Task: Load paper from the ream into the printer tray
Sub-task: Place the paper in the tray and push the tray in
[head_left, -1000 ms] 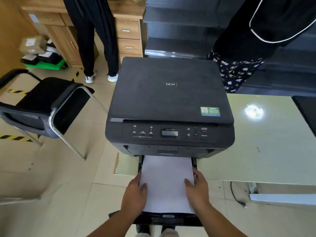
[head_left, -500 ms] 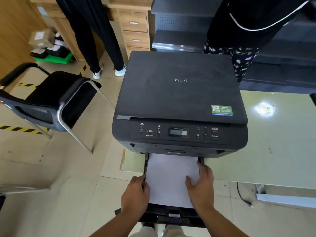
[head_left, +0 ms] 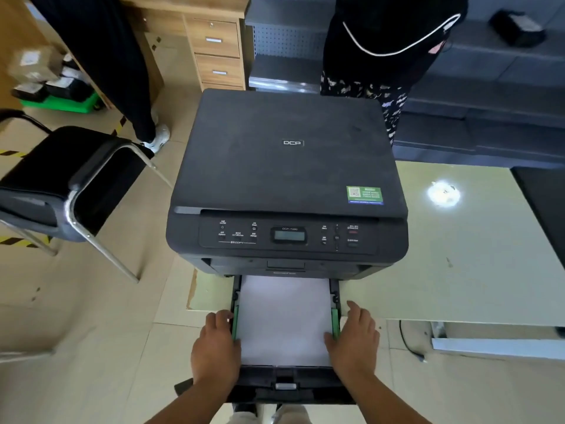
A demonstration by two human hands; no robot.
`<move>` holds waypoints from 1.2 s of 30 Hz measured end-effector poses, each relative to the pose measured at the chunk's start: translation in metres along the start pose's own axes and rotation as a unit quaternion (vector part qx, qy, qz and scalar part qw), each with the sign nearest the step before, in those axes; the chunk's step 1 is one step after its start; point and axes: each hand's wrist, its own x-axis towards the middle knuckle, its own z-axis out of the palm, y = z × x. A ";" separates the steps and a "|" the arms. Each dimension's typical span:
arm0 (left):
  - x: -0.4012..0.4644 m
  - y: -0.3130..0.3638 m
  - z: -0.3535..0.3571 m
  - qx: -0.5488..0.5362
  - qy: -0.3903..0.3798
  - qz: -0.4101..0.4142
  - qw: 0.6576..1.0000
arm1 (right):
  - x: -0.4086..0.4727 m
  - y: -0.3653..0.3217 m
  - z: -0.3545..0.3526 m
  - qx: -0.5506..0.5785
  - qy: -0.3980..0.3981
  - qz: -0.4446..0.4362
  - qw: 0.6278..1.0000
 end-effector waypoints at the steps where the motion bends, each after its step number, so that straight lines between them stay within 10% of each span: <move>1: 0.000 0.000 0.001 -0.003 0.001 0.000 1.000 | 0.002 0.002 0.000 0.020 0.013 0.001 1.000; 36: -0.025 0.028 -0.014 -0.219 0.020 -0.048 0.974 | -0.002 -0.010 -0.018 0.036 -0.076 0.104 0.991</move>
